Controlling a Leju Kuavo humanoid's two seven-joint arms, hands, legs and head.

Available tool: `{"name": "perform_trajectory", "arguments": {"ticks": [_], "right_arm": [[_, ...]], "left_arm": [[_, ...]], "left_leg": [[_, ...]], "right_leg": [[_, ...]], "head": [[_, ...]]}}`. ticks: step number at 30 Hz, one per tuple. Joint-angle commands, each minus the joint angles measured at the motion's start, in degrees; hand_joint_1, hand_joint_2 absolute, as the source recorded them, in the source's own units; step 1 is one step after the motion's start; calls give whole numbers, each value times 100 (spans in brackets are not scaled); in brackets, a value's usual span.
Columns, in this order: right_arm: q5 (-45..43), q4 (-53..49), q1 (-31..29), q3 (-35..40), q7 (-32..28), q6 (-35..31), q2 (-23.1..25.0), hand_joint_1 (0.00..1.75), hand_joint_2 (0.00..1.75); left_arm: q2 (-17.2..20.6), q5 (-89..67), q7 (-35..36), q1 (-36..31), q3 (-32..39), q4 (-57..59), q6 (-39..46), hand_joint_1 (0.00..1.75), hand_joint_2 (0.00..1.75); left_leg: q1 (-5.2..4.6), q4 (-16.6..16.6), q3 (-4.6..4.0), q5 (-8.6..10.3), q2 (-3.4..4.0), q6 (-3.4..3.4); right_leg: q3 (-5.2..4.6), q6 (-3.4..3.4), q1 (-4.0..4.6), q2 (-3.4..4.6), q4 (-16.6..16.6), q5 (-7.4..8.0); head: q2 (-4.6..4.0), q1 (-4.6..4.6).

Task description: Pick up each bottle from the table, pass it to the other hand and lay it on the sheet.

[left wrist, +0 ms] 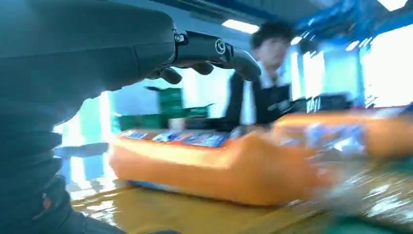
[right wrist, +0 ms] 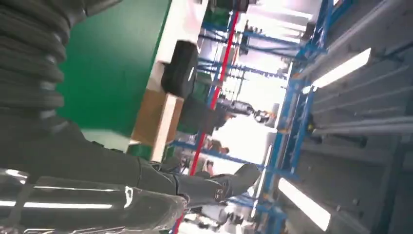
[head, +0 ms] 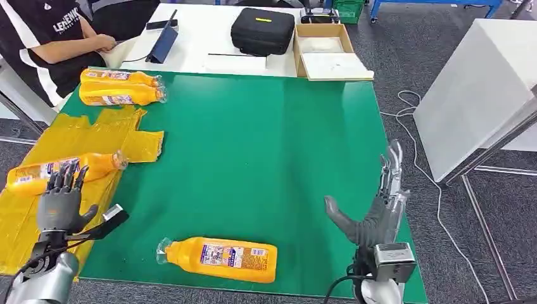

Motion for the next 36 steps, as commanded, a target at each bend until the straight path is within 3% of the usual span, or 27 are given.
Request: {"name": "perform_trajectory", "arguments": {"ticks": [1,3,6,9,18,21,24,31,33,36], "right_arm": [[360,337,-513,570,235,-83,16,0,175],[897,338,-767,884,674,-172,67,0,175],[2162,540,-1160,1410,1629,-184,194,0,175],[2980,635,-1342,1715,2160,-104,257,0,175],[2991,594,-1319,1719,2167,-153,186,0,175],[4209,699,-1487,2100,2777,88,215,0,175],[4533,911,-1681,2573,3092,483,320,0,175],[4435,1336,-1923,3084,3426,947,527,0,175],[4301,1219,-2056,3284,3563,1410,418,0,175],[4092,833,-2167,3459,3506,1600,176,0,175]], "left_arm": [[-889,1265,-964,-581,500,290,2,0,175],[-961,2961,-1039,-676,-810,447,-247,0,175],[-1301,4081,-179,58,-2462,-1476,-778,0,175],[-1230,4338,174,451,-3167,-2249,-654,0,175],[-1039,4548,188,443,-3272,-2155,-595,0,175],[-1161,4746,45,554,-3523,-2460,-707,0,175],[-1291,4874,141,417,-3718,-2429,-821,0,175],[-1369,4933,218,-15,-3706,-1652,-742,0,175],[-1402,5034,228,-52,-3621,-1515,-800,0,175],[-1423,5084,225,27,-3565,-1547,-875,0,175]], "left_leg": [[4,0,11,-2,-5,-7],[1,-4,24,-2,-19,-10],[0,5,1,0,-20,-5],[5,10,4,-6,-2,-7],[3,3,20,-11,3,-11],[2,1,7,-5,4,-6],[3,3,10,-8,5,-8],[1,-2,11,-1,-1,-6],[3,-2,15,-3,-5,-8],[1,0,12,-4,1,-6]], "right_leg": [[17,-11,6,-11,-4,-3],[33,-15,4,-27,-4,-9],[9,-9,2,-26,3,-5],[10,-10,8,-9,2,-3],[27,-16,7,-5,-1,-7],[12,-8,6,-1,-3,0],[15,-11,7,-3,-1,-3],[15,-8,4,-10,-4,0],[22,-11,6,-15,-4,-2],[17,-9,4,-8,-3,-1]], "head": [[0,0],[0,-2],[0,-2],[0,-2],[0,-2],[0,-2],[0,-4],[0,-4],[0,0],[0,-4]]}}
